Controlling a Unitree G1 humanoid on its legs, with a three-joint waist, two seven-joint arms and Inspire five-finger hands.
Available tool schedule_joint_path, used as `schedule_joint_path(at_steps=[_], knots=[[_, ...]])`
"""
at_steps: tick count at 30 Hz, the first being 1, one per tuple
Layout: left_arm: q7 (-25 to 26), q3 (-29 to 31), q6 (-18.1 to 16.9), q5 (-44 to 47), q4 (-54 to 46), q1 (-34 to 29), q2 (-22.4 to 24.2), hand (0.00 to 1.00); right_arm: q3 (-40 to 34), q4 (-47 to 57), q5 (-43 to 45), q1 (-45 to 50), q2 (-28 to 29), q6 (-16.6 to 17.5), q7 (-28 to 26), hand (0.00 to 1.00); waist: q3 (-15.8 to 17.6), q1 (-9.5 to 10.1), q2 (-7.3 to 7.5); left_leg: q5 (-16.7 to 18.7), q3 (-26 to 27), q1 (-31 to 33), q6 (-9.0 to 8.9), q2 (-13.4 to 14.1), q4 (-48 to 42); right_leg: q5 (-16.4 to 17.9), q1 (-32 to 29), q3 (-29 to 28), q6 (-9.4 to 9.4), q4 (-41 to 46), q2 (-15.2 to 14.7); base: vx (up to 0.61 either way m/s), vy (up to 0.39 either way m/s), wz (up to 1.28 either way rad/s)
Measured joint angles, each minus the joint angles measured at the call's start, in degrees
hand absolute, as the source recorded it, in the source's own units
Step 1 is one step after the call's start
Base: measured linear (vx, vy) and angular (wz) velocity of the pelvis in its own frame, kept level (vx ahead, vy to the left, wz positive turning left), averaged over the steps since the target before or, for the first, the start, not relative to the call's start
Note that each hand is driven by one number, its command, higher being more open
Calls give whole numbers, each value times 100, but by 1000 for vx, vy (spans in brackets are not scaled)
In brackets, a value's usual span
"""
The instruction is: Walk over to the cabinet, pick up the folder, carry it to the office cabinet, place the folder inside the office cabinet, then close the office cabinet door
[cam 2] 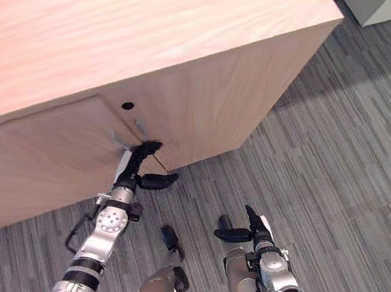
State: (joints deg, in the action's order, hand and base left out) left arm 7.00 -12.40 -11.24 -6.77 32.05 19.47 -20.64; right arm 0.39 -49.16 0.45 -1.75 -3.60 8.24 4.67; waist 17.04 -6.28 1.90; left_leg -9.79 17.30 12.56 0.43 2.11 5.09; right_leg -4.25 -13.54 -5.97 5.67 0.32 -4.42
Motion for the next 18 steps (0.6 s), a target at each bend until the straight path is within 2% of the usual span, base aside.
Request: schedule_joint_path(at_steps=[3, 6, 9, 11, 13, 18], knots=[[9, 63, 9, 6, -1, -48, 20, 100, -23, -7, 1, 7, -111, 1, -36, 100, 8, -4, -14, 2, -71, -31, -4, 43, 2, 17, 82, 89, -41, -39, 33, 78, -40, 11], [18, 144, 21, 22, -230, -416, 262, 100, -165, -42, 5, 25, -112, 0, -89, 100, 11, -4, -24, 9, -193, -114, -17, 44, 30, 71, 223, 200, -92, -37, 33, 25, -10, 19], [6, 246, 6, 251, -949, -1363, 649, 100, -303, -149, 46, 89, -109, -20, -108, 100, 8, 68, -39, 42, -345, -262, -62, 21, 32, 199, 435, 367, -120, -22, 11, 33, 1, 27], [-87, 305, -21, 357, -998, -1779, 777, 100, -389, -161, 52, 143, -104, -24, -118, 100, -8, 111, -68, 72, -412, -340, -95, 7, 32, 273, 553, 436, -148, -22, -2, 39, 3, 20], [-268, 501, 9, 467, -870, -2358, 849, 100, -480, -164, 54, 158, -113, -34, -134, 100, -32, 167, -112, 139, -458, -443, -138, -6, 32, 366, 687, 493, -145, -16, -22, 52, 3, 15], [-528, 1093, 94, 514, 154, -2777, 865, 100, -670, -163, 53, 238, -173, -57, -190, 100, -120, 267, -208, 201, -596, -630, -102, -47, 31, 460, 971, 673, -84, -24, -77, 72, -4, 20]])
